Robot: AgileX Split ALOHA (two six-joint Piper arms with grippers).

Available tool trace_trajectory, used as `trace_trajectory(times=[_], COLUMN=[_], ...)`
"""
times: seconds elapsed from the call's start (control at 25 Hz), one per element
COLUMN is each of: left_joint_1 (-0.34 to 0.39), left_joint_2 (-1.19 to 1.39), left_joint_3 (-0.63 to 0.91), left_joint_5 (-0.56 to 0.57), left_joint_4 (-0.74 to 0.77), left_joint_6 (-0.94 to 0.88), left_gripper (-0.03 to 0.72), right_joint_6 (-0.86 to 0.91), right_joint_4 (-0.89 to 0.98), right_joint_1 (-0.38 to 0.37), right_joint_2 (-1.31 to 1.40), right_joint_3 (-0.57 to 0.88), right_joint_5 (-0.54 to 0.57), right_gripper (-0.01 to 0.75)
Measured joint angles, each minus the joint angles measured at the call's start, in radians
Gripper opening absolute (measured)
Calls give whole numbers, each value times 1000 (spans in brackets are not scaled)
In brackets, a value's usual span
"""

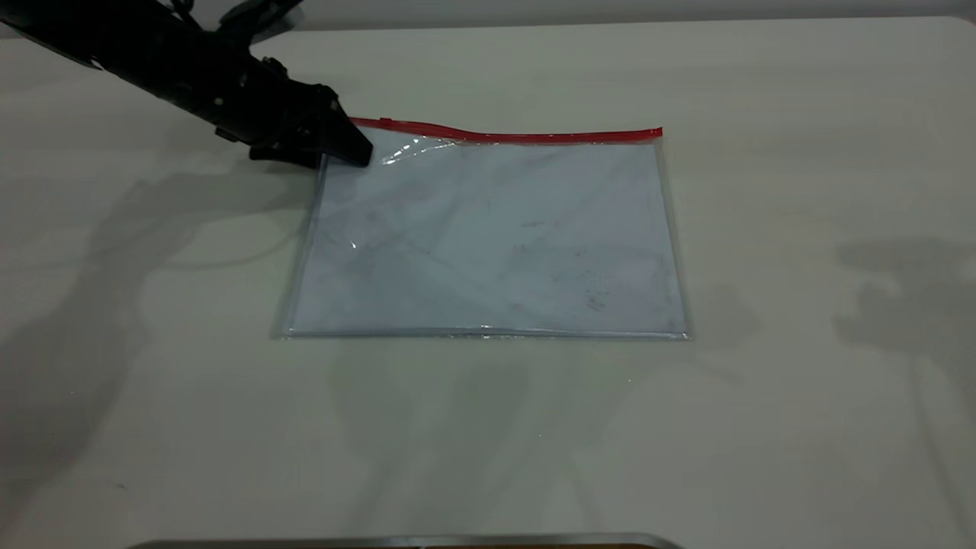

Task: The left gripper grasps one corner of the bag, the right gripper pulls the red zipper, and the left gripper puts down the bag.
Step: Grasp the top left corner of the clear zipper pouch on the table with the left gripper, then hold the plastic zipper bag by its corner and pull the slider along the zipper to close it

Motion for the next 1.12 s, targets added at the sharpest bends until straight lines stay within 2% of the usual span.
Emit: trace_trajectory(times=[0.08,0.16,0.24,0.36,0.4,0.56,0.72,0.88,1.0,1.12], left_joint_1=[-2,-2,-2,-2,-2,-2,-2,-6,-17,-38], left_joint_2=[1,1,1,1,1,1,4,4,4,4], left_joint_3=[0,0,0,0,-3,-59,-162,-245,-274,-288], left_joint_5=[2,1,1,17,24,82,236,397,440,446], left_joint_4=[-22,-30,-31,-35,-35,-11,60,81,82,92], left_joint_6=[1,1,8,54,80,221,483,749,851,878], left_gripper=[537,461,348,113,68,53,53,53,53,53], right_joint_6=[0,0,0,-12,-25,-101,-183,-269,-336,-390], right_joint_4=[0,0,0,0,0,23,84,111,116,122], right_joint_1=[0,0,0,0,0,0,21,77,128,183], right_joint_2=[0,0,0,0,0,6,58,180,287,390], right_joint_3=[0,0,0,0,0,-19,-83,-183,-264,-352], right_joint_5=[-4,-6,-9,-29,-48,-99,-100,-96,-94,-94], right_gripper=[578,578,578,578,578,578,578,578,578,578])
